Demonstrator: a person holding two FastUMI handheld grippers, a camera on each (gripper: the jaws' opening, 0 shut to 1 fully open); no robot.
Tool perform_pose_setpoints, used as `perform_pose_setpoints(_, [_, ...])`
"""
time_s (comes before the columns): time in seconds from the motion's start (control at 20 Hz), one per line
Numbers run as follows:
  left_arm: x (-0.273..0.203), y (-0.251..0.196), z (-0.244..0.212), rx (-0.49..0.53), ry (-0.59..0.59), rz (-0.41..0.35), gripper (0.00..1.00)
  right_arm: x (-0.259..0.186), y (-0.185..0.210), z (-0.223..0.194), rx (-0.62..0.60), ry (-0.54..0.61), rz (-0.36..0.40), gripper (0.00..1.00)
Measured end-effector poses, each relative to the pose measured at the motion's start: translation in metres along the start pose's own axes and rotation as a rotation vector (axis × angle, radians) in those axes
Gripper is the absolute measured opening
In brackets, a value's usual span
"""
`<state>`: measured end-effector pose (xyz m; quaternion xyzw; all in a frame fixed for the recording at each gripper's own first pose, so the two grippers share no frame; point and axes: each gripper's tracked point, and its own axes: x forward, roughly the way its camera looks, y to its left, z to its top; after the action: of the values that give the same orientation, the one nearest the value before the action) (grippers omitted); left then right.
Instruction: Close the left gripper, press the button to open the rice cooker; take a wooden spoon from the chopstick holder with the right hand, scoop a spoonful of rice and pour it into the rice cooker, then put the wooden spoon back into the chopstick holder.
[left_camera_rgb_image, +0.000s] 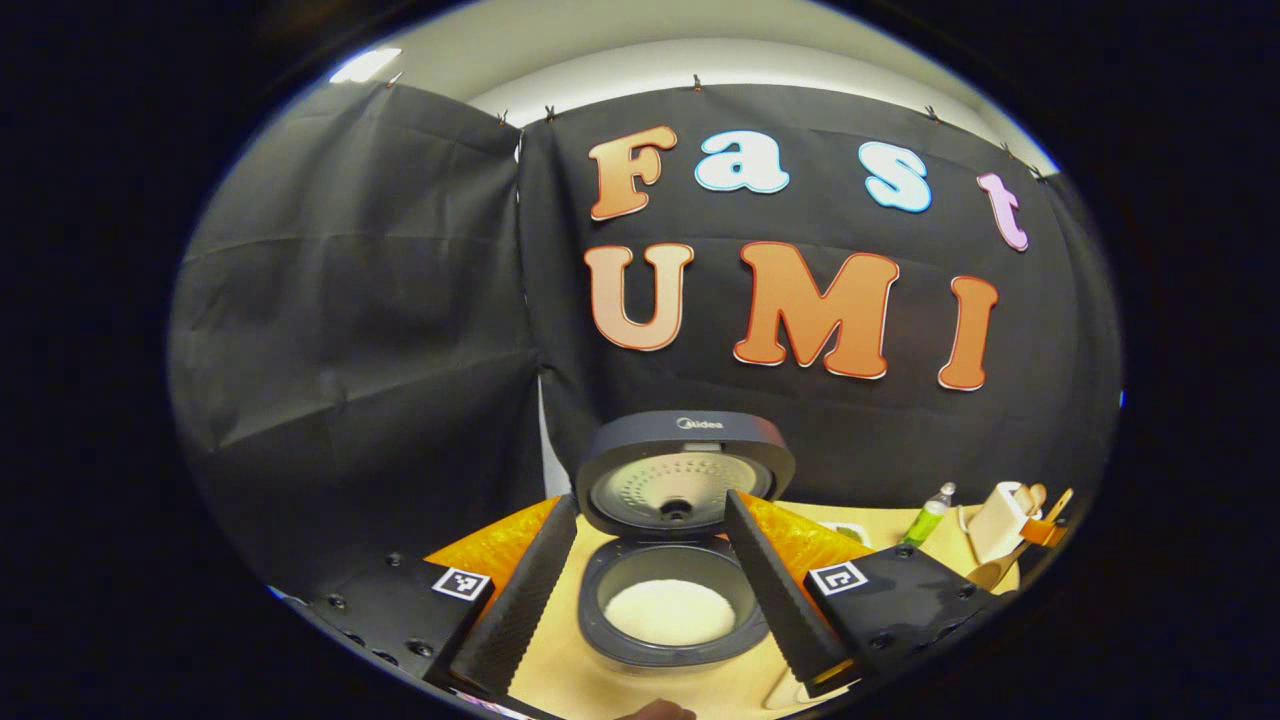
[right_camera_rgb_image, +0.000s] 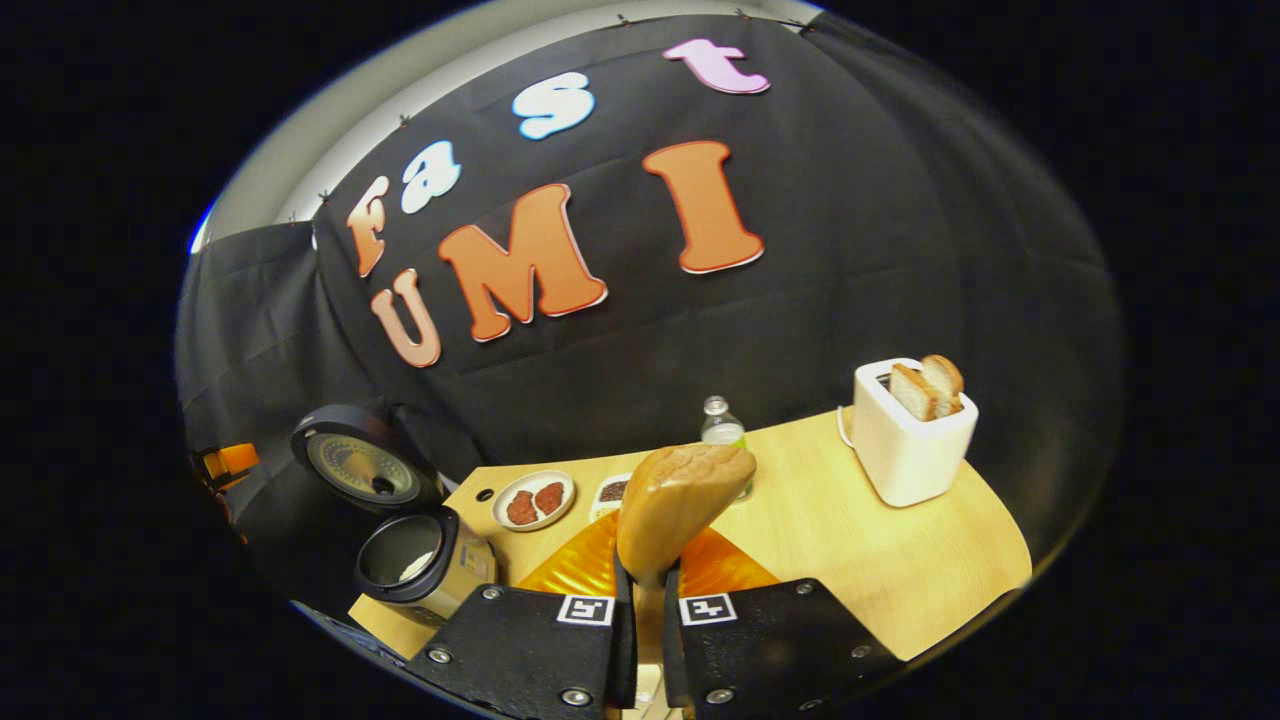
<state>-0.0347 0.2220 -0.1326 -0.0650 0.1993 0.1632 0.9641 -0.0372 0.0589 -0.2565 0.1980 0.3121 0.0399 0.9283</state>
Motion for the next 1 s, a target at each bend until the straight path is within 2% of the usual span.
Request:
perform_pose_setpoints(0.05, [0.000,-0.003,-0.001,-0.010,0.008,-0.001,0.94,-0.003,-0.014,-0.001,0.009,-0.004,-0.028,0.10])
perform_pose_setpoints(0.2, [-0.002,-0.010,-0.001,-0.014,0.012,0.006,0.94,-0.006,-0.050,-0.011,0.009,0.000,-0.094,0.10])
perform_pose_setpoints(0.25, [-0.005,-0.011,-0.001,-0.011,0.012,0.008,0.99,-0.007,-0.056,-0.017,0.015,0.008,-0.106,0.10])
perform_pose_setpoints(0.3, [-0.007,-0.012,-0.001,-0.008,0.012,0.010,0.97,-0.007,-0.061,-0.025,0.023,0.023,-0.111,0.10])
perform_pose_setpoints(0.4, [-0.008,-0.015,0.003,-0.001,0.009,0.014,1.00,-0.003,-0.068,-0.045,0.029,0.052,-0.123,0.10])
perform_pose_setpoints(0.55, [-0.011,-0.020,0.006,0.011,0.007,0.017,0.98,0.005,-0.081,-0.080,0.021,0.119,-0.149,0.10])
perform_pose_setpoints(0.85, [-0.007,-0.021,0.015,0.039,-0.009,0.045,1.00,0.010,-0.096,-0.111,0.039,0.194,-0.188,0.11])
perform_pose_setpoints(0.9, [-0.004,-0.023,0.014,0.036,-0.002,0.042,0.94,0.010,-0.097,-0.117,0.051,0.212,-0.187,0.12])
perform_pose_setpoints(0.95, [0.000,-0.025,0.016,0.034,0.001,0.038,1.00,0.009,-0.098,-0.121,0.061,0.231,-0.192,0.13])
perform_pose_setpoints(1.0, [0.004,-0.027,0.018,0.037,0.002,0.035,1.00,0.007,-0.100,-0.126,0.071,0.250,-0.197,0.10])
